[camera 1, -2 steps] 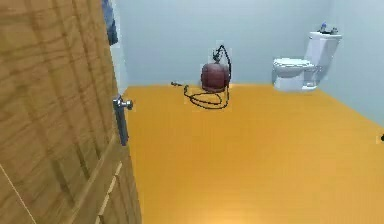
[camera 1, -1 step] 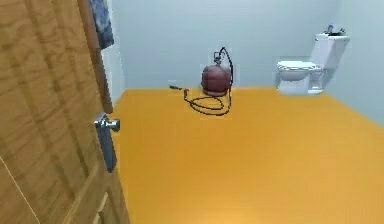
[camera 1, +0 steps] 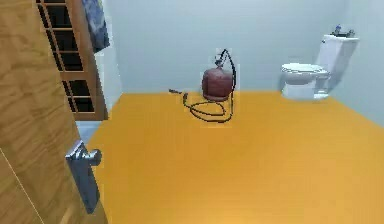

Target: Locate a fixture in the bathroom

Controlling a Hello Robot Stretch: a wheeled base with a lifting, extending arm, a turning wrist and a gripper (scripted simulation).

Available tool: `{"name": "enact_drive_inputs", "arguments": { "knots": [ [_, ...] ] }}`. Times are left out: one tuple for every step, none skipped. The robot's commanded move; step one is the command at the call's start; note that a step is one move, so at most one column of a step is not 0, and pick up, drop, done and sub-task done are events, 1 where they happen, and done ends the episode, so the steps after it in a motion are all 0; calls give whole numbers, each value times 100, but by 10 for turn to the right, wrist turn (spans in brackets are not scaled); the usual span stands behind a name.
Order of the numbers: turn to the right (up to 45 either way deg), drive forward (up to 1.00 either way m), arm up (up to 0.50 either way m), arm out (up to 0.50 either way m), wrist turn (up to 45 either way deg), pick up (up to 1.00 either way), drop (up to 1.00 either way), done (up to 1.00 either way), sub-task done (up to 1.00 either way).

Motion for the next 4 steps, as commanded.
{"name": "enact_drive_inputs", "arguments": {
  "knots": [
    [450,0,0,0,0,0,0,0,0],
    [0,45,0,0,0,0,0,0,0],
    [390,0,0,0,0,0,0,0,0],
    [0,85,0,0,0,0,0,0,0]
  ]
}}
